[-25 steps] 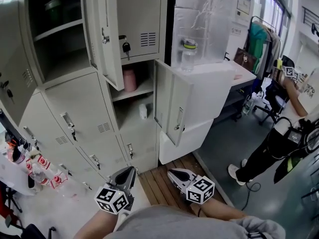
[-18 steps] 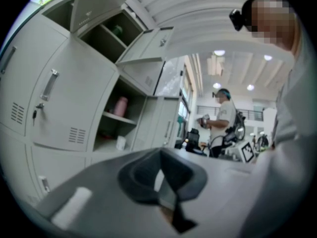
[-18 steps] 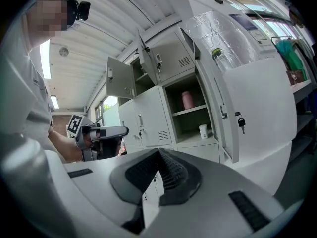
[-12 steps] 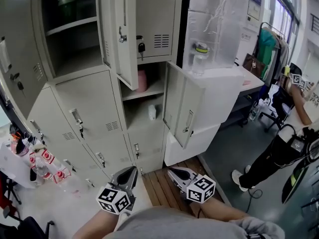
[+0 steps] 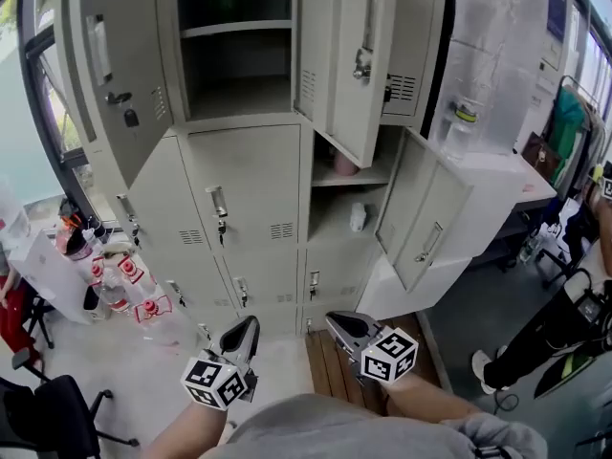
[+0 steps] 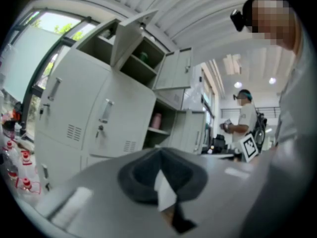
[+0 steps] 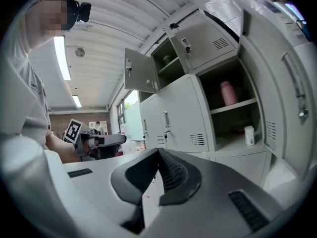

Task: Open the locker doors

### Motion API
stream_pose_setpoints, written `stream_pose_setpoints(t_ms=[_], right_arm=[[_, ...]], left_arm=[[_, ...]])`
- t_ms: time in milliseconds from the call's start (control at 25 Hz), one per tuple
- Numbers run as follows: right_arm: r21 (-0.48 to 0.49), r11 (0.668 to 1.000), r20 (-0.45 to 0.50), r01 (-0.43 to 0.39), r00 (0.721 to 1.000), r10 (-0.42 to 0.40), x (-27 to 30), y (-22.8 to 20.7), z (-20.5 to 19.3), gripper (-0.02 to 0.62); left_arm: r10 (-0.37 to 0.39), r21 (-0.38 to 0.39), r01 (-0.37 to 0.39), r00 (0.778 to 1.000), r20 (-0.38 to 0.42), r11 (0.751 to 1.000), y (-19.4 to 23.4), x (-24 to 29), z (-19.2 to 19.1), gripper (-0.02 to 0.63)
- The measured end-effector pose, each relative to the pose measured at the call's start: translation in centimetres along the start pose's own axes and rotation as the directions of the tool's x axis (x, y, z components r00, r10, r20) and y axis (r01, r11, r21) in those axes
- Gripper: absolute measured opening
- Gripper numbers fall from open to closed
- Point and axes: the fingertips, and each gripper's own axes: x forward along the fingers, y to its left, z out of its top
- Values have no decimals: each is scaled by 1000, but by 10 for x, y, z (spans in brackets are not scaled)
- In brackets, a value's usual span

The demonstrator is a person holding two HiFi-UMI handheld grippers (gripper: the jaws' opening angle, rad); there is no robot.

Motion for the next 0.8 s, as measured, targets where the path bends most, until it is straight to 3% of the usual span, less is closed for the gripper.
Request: stream_pose_setpoints(t_ms=[200, 480, 800], right_arm=[[-15, 1000, 6, -20, 1000, 20, 57, 33, 3, 9], [35, 999, 25, 11, 1000, -12, 130, 70, 9, 8], [72, 997, 40, 8, 999, -11, 156, 87, 15, 8]], left_arm=[[64, 1, -64, 997, 30, 998, 66, -51, 17, 2], [76, 11, -77, 997, 34, 997, 145, -104, 40, 2], [79, 2, -79, 996, 47, 997, 181, -125, 50, 2]])
